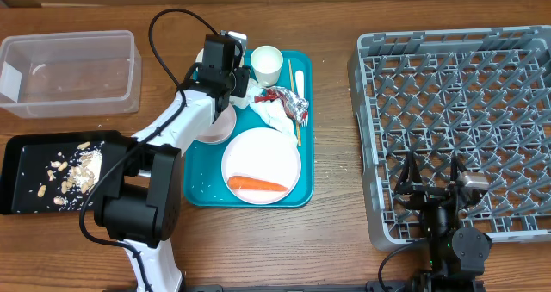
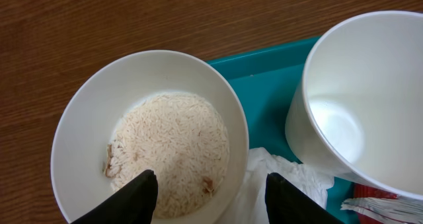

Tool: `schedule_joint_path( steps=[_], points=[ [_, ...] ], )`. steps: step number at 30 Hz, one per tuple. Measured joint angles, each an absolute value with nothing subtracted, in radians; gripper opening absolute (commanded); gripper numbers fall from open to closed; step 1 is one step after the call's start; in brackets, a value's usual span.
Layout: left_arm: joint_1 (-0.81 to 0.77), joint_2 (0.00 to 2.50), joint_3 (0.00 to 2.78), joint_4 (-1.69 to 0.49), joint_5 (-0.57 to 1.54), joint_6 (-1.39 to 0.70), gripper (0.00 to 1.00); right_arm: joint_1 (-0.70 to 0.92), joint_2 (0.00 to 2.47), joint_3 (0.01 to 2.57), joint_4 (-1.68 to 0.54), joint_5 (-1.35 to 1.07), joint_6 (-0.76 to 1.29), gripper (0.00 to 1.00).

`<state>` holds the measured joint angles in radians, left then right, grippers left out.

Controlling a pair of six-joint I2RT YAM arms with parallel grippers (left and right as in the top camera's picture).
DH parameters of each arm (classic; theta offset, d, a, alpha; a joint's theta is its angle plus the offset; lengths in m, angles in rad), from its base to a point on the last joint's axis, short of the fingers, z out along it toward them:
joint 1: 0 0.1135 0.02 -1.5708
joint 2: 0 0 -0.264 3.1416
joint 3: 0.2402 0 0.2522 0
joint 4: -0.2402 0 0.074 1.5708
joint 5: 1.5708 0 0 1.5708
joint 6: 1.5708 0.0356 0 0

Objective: Sort waste into correct bins and load items into the dishwasher rack
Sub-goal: 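Grasp the white bowl of rice rim with the left gripper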

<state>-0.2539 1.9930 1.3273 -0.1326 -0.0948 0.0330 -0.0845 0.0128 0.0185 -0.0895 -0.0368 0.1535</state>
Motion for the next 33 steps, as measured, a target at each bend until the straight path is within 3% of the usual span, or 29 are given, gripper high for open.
schedule_joint_path(
  steps=[13, 24, 29, 33],
  points=[
    [-0.254, 2.053, 1.328, -0.119, -0.108, 0.045, 0.54, -0.084, 0.013, 0.019, -0.089, -0.037, 0.154, 1.0],
    [-0.254, 2.053, 1.328, -0.107, -0.14, 0.058, 0.41, -0.084, 0.013, 0.019, -0.089, -0.036, 0.154, 1.0],
    [-0.254, 2.053, 1.328, -0.107, -0.144, 0.057, 0.5, -0.084, 0.013, 0.019, -0.089, -0.037, 0.154, 1.0],
    [-0.256, 2.053, 1.328, -0.094, -0.146, 0.051, 0.51, -0.084, 0.013, 0.019, -0.089, -0.037, 0.154, 1.0]
  ],
)
